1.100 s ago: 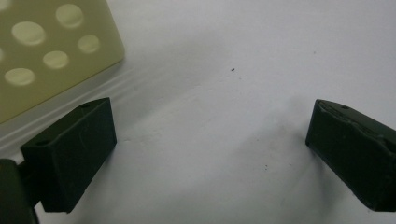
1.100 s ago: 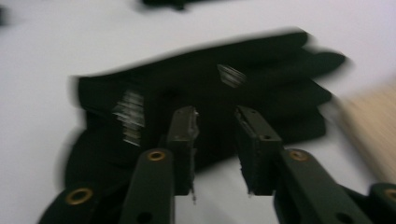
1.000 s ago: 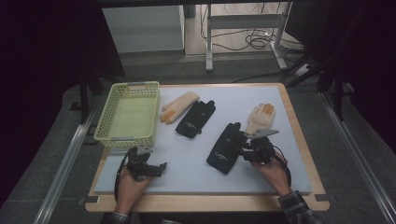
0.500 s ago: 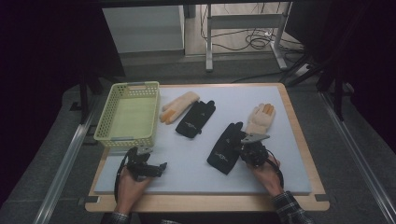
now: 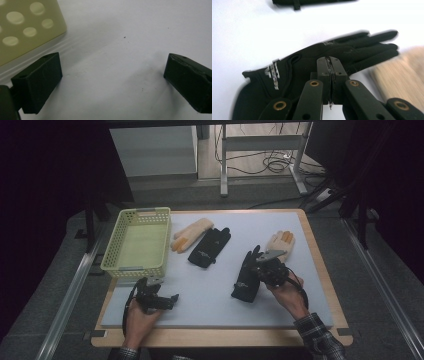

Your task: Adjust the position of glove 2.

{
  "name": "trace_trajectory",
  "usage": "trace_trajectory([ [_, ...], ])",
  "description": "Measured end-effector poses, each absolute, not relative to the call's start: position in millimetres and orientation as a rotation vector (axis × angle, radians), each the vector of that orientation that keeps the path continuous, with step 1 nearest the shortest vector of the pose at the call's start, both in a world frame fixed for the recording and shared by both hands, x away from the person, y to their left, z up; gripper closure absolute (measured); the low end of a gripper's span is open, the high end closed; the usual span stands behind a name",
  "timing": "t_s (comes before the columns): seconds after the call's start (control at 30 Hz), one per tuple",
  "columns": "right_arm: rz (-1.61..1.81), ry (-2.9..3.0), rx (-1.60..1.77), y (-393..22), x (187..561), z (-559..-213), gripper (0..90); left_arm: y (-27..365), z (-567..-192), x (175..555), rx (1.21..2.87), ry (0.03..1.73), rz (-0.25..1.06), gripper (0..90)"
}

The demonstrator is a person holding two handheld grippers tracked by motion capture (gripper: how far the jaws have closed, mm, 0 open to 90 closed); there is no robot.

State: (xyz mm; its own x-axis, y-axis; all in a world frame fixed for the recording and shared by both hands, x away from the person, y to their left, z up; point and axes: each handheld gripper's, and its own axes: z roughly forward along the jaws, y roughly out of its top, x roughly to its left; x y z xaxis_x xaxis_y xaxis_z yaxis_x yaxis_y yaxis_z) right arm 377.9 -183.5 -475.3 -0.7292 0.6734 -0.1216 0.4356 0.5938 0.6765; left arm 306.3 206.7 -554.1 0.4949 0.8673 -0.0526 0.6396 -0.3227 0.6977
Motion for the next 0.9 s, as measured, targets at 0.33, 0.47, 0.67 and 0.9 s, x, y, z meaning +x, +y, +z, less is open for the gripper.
trace_trajectory([
  [0.33,1.054,2.505,0.828,-117,403,-477,68.0,207,-554,306,2.071,1.236,0.436,2.1],
  [0.47,1.081,2.490,0.809,-108,408,-470,63.6,207,-554,306,2.071,1.236,0.436,2.1],
  [0.67,1.069,2.466,0.856,-127,407,-471,58.9,207,-554,306,2.071,1.236,0.436,2.1],
  [0.9,1.085,2.480,0.937,-143,400,-493,47.6,207,-554,306,2.072,1.236,0.437,2.1],
])
